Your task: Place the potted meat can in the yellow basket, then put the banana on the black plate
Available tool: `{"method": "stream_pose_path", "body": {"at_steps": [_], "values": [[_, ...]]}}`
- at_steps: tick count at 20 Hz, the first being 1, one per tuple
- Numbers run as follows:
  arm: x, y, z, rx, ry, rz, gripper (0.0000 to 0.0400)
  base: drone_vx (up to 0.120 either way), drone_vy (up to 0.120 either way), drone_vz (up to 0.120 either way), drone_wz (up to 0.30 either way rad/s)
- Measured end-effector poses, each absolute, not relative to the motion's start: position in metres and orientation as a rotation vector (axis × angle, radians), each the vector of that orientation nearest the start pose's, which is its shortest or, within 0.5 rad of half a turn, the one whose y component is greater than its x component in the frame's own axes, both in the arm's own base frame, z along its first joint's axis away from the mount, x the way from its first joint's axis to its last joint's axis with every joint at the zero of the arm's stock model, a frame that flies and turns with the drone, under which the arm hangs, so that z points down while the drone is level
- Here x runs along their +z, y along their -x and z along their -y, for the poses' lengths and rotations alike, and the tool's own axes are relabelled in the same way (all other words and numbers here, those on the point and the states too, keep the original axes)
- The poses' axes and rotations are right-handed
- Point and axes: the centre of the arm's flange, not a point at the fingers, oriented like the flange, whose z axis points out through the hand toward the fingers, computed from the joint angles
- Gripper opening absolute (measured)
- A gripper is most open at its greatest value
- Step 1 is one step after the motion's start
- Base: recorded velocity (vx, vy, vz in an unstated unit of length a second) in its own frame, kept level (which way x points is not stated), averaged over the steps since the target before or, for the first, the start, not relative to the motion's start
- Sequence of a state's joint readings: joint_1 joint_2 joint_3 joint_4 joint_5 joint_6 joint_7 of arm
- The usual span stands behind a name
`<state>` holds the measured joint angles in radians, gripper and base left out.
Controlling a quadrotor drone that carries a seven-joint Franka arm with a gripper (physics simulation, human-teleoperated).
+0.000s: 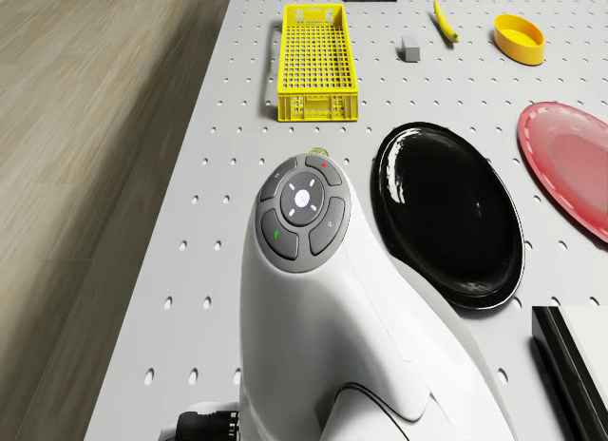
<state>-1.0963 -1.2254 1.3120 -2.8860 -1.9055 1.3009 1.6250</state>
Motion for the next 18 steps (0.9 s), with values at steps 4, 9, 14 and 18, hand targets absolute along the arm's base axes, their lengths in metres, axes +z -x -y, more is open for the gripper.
{"method": "stream_pose_path", "body": {"at_steps": [4, 9, 14, 18], "values": [[0.4907, -0.3068, 0.0001, 0.785, -0.001, 0.002, 0.0400, 0.120, 0.000, -0.120, 0.000], [0.4907, -0.3068, 0.0001, 0.785, -0.001, 0.002, 0.0400, 0.120, 0.088, -0.016, 0.000], [0.4907, -0.3068, 0.0001, 0.785, -0.001, 0.002, 0.0400, 0.120, 0.008, -0.096, 0.000], [0.4907, -0.3068, 0.0001, 0.785, -0.001, 0.002, 0.0400, 0.120, 0.000, -0.120, 0.000]]}}
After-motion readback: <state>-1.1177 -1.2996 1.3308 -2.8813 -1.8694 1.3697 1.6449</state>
